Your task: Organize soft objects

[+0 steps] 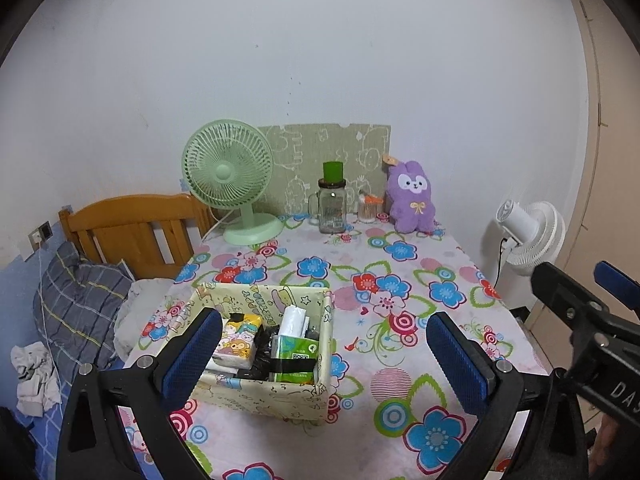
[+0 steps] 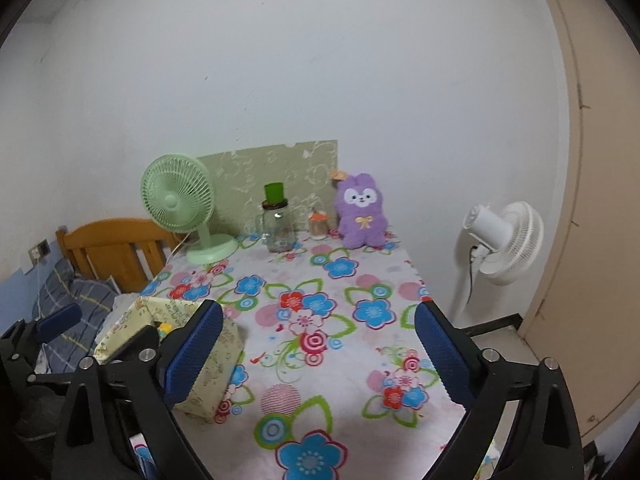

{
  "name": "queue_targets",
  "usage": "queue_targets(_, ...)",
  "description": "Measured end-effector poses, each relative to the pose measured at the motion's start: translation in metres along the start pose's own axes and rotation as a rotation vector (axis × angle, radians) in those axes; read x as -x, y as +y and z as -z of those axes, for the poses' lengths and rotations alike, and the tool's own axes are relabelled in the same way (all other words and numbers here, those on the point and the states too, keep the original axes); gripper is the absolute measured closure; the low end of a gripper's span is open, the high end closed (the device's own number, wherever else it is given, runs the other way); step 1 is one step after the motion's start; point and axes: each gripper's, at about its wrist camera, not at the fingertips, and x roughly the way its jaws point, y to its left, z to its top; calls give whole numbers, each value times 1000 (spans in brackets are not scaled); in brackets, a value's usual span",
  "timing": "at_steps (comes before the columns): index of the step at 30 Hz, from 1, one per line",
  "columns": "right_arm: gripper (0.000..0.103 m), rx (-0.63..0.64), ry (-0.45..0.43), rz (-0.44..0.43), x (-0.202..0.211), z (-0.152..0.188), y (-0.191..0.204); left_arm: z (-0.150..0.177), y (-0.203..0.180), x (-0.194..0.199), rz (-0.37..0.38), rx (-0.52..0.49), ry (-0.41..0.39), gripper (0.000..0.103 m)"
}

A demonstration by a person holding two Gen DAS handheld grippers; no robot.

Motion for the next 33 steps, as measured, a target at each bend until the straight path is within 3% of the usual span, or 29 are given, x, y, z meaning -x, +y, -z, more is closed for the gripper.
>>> queue_targets(15, 3, -30, -42, 19, 36, 11, -16, 8, 0, 29, 3, -11, -55, 0)
queue_targets(33, 3, -23, -36, 9, 33, 11, -10, 10, 0, 31, 22, -9, -58, 0)
